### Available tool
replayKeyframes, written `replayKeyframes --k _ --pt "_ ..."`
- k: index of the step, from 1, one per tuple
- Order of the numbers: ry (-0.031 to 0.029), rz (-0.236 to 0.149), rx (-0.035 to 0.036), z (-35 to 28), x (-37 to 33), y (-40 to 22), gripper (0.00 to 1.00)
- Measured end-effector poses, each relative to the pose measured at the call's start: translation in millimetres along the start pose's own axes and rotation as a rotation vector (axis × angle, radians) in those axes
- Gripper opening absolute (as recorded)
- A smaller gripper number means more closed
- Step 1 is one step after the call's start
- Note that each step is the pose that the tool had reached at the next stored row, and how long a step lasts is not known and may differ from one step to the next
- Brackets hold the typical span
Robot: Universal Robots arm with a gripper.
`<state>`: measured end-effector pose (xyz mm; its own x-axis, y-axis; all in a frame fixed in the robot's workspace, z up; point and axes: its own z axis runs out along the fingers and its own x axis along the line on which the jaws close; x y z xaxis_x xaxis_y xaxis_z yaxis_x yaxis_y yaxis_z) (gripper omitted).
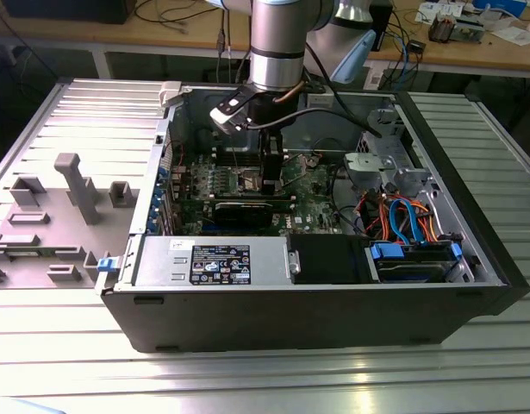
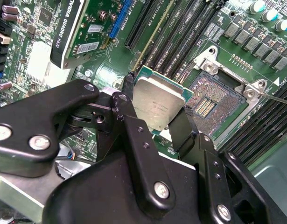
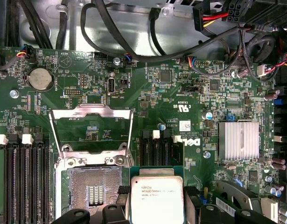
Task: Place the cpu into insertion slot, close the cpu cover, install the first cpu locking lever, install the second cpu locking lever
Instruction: 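Place the cpu into insertion slot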
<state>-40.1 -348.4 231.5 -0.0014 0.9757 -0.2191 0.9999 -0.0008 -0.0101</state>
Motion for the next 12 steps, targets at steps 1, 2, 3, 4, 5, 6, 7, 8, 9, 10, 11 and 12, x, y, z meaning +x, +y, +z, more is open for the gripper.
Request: replayKeyframes --k 1,2,3,4,5,6,7,8,9,10,11,12 --pt "-0.0001 0.001 0.0002 0.0 0.0 0.0 0.55" --pt "-0.0002 0.002 0.0004 0.1 0.0 0.0 0.55" --pt "-0.0003 0.003 0.0006 0.1 0.0 0.0 0.55" --pt "-0.0003 0.004 0.0008 0.1 0.0 0.0 0.55" --pt "-0.0004 0.005 0.0011 0.2 0.0 0.0 0.55" --pt "-0.0004 0.006 0.0013 0.2 0.0 0.0 0.55" --pt "-0.0006 0.007 0.0017 0.3 0.0 0.0 0.55" --pt "-0.0006 0.009 0.0021 0.3 0.1 0.0 0.55" --pt "-0.0006 0.010 0.0023 0.4 0.1 0.0 0.55" --pt "-0.0007 0.011 0.0025 0.4 0.1 0.0 0.55" --pt "-0.0007 0.012 0.0027 0.4 0.1 0.0 0.55" --pt "-0.0008 0.013 0.0030 0.5 0.1 0.0 0.55"
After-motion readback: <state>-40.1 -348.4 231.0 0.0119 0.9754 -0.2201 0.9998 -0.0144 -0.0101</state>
